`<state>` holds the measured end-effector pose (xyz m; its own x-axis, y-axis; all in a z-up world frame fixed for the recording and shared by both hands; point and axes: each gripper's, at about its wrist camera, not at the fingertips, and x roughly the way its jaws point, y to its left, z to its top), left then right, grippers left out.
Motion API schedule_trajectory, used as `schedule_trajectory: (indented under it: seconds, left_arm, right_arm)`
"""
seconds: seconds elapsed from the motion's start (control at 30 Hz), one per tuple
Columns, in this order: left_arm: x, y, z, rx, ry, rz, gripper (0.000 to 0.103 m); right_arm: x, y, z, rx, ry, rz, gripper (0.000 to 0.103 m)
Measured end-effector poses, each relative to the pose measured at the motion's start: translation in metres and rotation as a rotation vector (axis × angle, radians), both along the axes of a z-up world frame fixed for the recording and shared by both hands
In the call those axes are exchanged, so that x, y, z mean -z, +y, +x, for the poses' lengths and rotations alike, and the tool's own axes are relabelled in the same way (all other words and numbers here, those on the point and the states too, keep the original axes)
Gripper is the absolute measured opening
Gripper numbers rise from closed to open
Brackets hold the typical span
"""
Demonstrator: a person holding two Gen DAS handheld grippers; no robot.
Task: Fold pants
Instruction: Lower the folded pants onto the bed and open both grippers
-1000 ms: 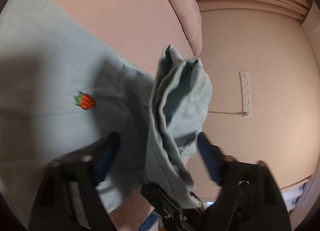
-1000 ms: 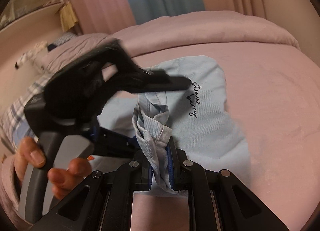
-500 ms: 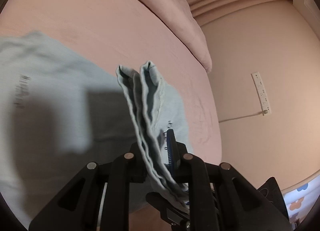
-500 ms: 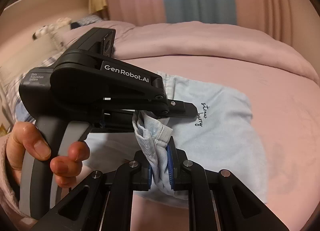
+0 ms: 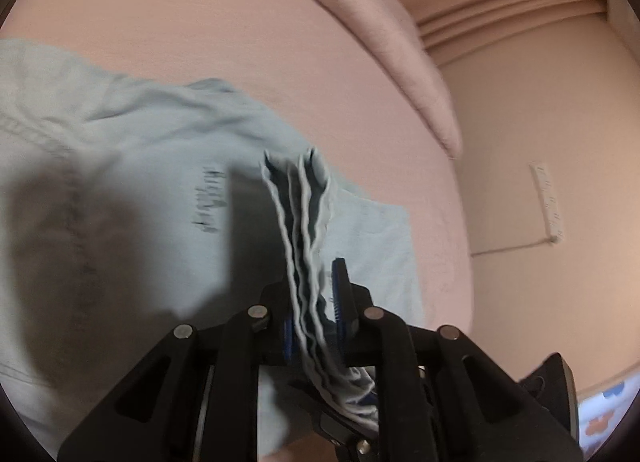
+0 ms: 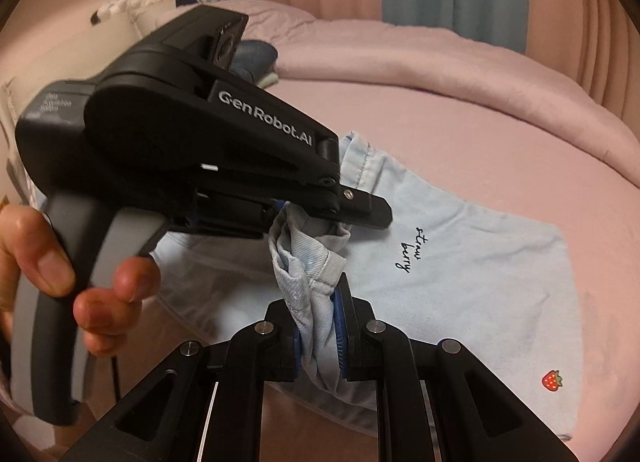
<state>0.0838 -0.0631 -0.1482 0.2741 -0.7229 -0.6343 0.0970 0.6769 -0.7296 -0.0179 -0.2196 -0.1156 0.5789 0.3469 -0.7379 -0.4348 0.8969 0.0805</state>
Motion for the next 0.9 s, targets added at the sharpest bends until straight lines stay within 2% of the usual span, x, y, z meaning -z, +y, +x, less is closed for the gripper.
schedule_trajectory:
  seconds: [0.03,0.1,0.17,0.33,0.43,0.47,0.53,0.57,0.6,0.63,0.73,0.83,0.87,0.9]
  left_arm:
    - [0.001,0.001,0.001,-0.021,0.004,0.003,0.016]
    - [0.004,0.014,0.0,-0.056,0.013,0.001,0.02]
    - [0.002,0.024,-0.002,-0.086,0.006,0.012,0.027]
    - [-0.022,0.04,-0.009,-0.113,-0.074,0.046,0.032]
    - [-0.039,0.028,-0.016,-0.078,-0.129,0.041,0.033]
    - [-0.041,0.029,-0.016,-0.055,-0.143,0.038,0.033]
    - [-0.048,0.011,-0.02,0.0,-0.167,0.034,0.033]
    - [-0.052,-0.006,-0.024,0.044,-0.186,0.027,0.033]
    - [-0.053,-0.017,-0.027,0.073,-0.195,0.024,0.033]
    - [-0.053,-0.029,-0.03,0.104,-0.202,0.023,0.033]
    - [-0.04,-0.063,-0.039,0.178,-0.203,0.076,0.032]
    - [-0.013,-0.069,-0.043,0.162,-0.178,0.208,0.031]
    - [-0.002,-0.064,-0.044,0.147,-0.164,0.268,0.021]
    - [0.004,-0.056,-0.047,0.138,-0.16,0.26,0.016]
  right_arm:
    - [0.0,0.007,0.006,-0.005,0.014,0.003,0.02]
    - [0.0,0.01,0.013,-0.035,0.056,0.053,0.046]
    - [0.0,0.008,0.01,-0.083,0.098,0.139,0.058]
    - [-0.021,-0.02,0.0,-0.188,0.128,0.332,0.059]
    - [-0.037,-0.055,0.004,-0.115,0.1,0.388,0.059]
    - [-0.04,-0.065,0.007,-0.072,0.089,0.375,0.059]
    - [-0.043,-0.089,0.014,0.074,0.066,0.262,0.059]
    - [-0.042,-0.097,0.018,0.133,0.06,0.214,0.055]
    - [-0.041,-0.107,0.023,0.193,0.058,0.172,0.043]
    - [-0.04,-0.115,0.026,0.224,0.064,0.155,0.038]
    - [-0.034,-0.121,0.026,0.258,0.067,0.097,0.029]
    - [-0.01,-0.117,0.031,0.258,0.129,-0.009,0.028]
    - [0.003,-0.114,0.033,0.247,0.166,-0.046,0.028]
    - [0.009,-0.112,0.034,0.236,0.17,-0.065,0.028]
